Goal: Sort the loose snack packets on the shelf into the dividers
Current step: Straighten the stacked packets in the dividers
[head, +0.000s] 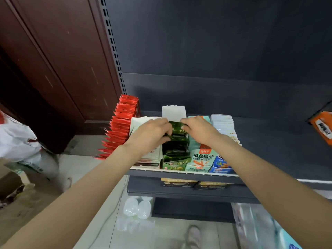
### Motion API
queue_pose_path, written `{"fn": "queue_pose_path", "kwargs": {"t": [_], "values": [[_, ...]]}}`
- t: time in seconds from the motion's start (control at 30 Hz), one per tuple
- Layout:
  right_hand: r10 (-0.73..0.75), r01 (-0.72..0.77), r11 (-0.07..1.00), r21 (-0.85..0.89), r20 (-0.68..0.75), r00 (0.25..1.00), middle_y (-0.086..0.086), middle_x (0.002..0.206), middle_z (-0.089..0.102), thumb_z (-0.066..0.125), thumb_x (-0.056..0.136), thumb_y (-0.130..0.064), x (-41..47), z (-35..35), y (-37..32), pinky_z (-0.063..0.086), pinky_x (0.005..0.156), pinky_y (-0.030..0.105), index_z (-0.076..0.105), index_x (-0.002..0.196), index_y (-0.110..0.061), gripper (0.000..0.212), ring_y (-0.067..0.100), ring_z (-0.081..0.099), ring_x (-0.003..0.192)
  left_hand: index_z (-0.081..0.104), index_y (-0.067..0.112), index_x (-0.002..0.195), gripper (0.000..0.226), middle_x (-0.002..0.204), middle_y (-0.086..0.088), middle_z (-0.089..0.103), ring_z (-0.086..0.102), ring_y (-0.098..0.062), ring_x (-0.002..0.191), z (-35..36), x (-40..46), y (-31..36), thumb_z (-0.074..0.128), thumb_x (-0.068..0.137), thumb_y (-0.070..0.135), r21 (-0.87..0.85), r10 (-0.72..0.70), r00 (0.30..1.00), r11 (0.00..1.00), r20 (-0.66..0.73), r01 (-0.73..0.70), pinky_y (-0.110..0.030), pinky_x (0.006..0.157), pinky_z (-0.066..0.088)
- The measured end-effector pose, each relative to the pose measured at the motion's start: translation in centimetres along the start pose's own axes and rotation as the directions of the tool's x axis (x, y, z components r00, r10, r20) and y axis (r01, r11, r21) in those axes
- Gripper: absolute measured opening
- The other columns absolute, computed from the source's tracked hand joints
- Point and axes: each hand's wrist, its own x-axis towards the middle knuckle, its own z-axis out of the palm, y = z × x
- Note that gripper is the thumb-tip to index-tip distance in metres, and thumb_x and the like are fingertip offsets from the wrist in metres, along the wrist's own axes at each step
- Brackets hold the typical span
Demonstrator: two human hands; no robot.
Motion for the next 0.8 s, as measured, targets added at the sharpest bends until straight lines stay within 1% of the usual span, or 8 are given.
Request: {"fn": "queue_pose_path", "kwargs": {"t": [0.1, 0.2, 0.33, 0.43, 0.53, 0.63, 0.7, 0.8], "values": [[0.022, -0.022, 1.000, 0.014, 0.013, 1.000, 0.002, 0.070, 0.048, 0.042, 0.098, -0.014, 0.6, -0.1, -0.2, 0.039, 0.059, 0.034, 0.044, 0.074, -0.018, 0.024, 0.027, 0.052, 0.073, 0.057, 0.019, 0.126, 0.039, 0.125, -0.001, 0.057, 0.054, -0.023, 0.113, 0.5, 1.2, 0.1, 0.060, 0.089, 0.032, 0.142, 0.012, 0.970, 0.989, 0.243, -0.047, -0.030, 0.094, 0.041], [0.057, -0.057, 0.998, 0.024, 0.002, 0.998, 0.006, 0.074, 0.050, 0.043, 0.097, -0.013, 1.2, -0.3, 0.0, 0.042, 0.064, 0.035, 0.051, 0.086, -0.008, 0.015, 0.029, 0.052, 0.075, 0.059, 0.018, 0.120, 0.037, 0.118, -0.004, 0.062, 0.057, -0.025, 0.107, 1.2, 2.5, 0.5, 0.062, 0.087, 0.036, 0.275, -0.025, 0.941, 0.959, 0.337, -0.072, -0.032, 0.090, 0.042], [0.060, -0.060, 0.998, 0.018, 0.012, 0.998, -0.005, 0.063, 0.036, 0.042, 0.098, -0.010, 1.6, -0.5, -0.3, 0.037, 0.064, 0.031, 0.040, 0.072, -0.014, 0.026, 0.024, 0.045, 0.071, 0.060, 0.013, 0.110, 0.033, 0.107, -0.007, 0.064, 0.061, -0.027, 0.097, 1.7, 3.3, 1.2, 0.063, 0.086, 0.036, 0.377, -0.055, 0.898, 0.918, 0.437, -0.127, -0.034, 0.082, 0.045], [0.078, -0.078, 0.997, 0.029, 0.005, 0.997, -0.005, 0.063, 0.037, 0.043, 0.097, -0.010, 1.7, -0.4, 0.0, 0.038, 0.063, 0.031, 0.039, 0.072, -0.014, 0.026, 0.024, 0.046, 0.070, 0.059, 0.011, 0.106, 0.018, 0.104, -0.008, 0.064, 0.063, -0.027, 0.092, 2.0, 3.6, 1.7, 0.057, 0.089, 0.018, 0.450, -0.042, 0.896, 0.875, 0.441, -0.181, -0.034, 0.073, 0.045], [0.068, -0.069, 0.996, 0.048, 0.016, 0.998, -0.002, 0.064, 0.041, 0.044, 0.097, -0.012, 1.9, -0.2, 0.2, 0.041, 0.063, 0.033, 0.041, 0.071, -0.013, 0.026, 0.026, 0.049, 0.071, 0.058, 0.011, 0.103, 0.019, 0.103, -0.006, 0.065, 0.064, -0.026, 0.092, 2.4, 3.7, 1.8, 0.053, 0.089, 0.000, 0.503, -0.054, 0.896, 0.842, 0.441, -0.196, -0.032, 0.072, 0.045], [0.033, -0.041, 0.986, 0.162, 0.056, 0.998, -0.001, 0.066, 0.048, 0.048, 0.096, -0.016, 1.8, -0.6, 0.7, 0.037, 0.061, 0.030, 0.048, 0.074, -0.016, 0.022, 0.022, 0.050, 0.070, 0.056, 0.010, 0.107, 0.024, 0.108, -0.008, 0.063, 0.063, -0.028, 0.097, 2.4, 3.7, 1.6, 0.047, 0.090, -0.004, 0.488, -0.091, 0.905, 0.862, 0.416, -0.138, -0.033, 0.078, 0.046], [0.001, -0.031, 0.961, 0.276, 0.108, 0.994, -0.002, 0.078, 0.056, 0.055, 0.093, -0.024, 1.7, -0.8, 1.1, 0.038, 0.063, 0.029, 0.058, 0.088, -0.017, 0.009, 0.017, 0.052, 0.078, 0.054, 0.010, 0.113, 0.027, 0.112, -0.009, 0.062, 0.061, -0.029, 0.101, 2.1, 3.8, 1.4, 0.043, 0.091, -0.002, 0.461, -0.120, 0.926, 0.885, 0.357, -0.064, -0.034, 0.082, 0.046], [-0.015, -0.025, 0.966, 0.256, 0.153, 0.988, -0.008, 0.110, 0.053, 0.072, 0.078, -0.037, 1.6, -1.0, 1.6, 0.042, 0.085, 0.031, 0.052, 0.125, -0.020, 0.054, 0.011, 0.047, 0.103, 0.050, 0.010, 0.117, 0.033, 0.111, -0.009, 0.062, 0.061, -0.031, 0.103, 1.4, 4.2, 0.8, 0.045, 0.088, -0.004, 0.398, -0.179, 0.952, 0.915, 0.247, 0.068, -0.036, 0.083, 0.046]]}}
